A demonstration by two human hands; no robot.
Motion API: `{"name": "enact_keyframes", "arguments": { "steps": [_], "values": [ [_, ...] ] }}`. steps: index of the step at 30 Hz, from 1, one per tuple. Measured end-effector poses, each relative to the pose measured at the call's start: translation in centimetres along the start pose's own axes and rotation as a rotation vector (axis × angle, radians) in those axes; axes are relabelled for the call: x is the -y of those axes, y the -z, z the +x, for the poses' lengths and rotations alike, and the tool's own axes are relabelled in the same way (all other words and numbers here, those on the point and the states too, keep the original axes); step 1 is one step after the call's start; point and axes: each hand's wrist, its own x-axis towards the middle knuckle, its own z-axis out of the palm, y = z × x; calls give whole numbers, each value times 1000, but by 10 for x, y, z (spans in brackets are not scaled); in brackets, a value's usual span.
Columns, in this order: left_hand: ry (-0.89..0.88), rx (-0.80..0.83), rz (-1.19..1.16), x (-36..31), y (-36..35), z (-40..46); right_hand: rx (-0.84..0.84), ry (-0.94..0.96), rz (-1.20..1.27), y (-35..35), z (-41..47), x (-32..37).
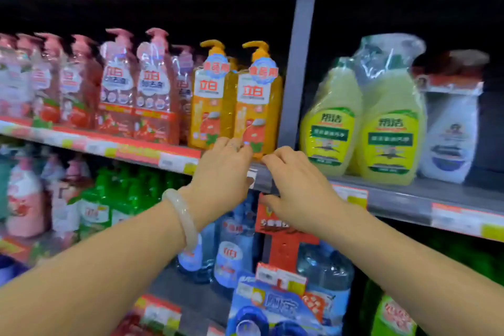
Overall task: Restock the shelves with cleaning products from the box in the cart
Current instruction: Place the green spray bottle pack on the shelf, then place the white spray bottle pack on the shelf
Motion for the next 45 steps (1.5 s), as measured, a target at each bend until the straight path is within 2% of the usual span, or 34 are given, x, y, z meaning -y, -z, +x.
{"name": "enact_keyframes", "arguments": {
  "steps": [7,11,15,19,22,29,42,45],
  "values": [
    [382,369,339,198,26,-161,296,188,129,-105,28,199],
    [577,564,420,301,53,-277,409,323,236,-161,29,324],
    [742,681,429,370,90,-368,527,446,289,-196,34,432],
    [853,728,457,415,113,-420,590,541,337,-215,49,513],
    [932,735,451,445,115,-448,584,605,346,-226,68,558],
    [969,764,469,533,83,-478,606,690,373,-300,125,650],
    [1040,984,334,752,12,-494,872,574,391,-460,259,751],
    [1009,1021,340,798,-4,-497,908,554,379,-490,276,774]
  ]
}}
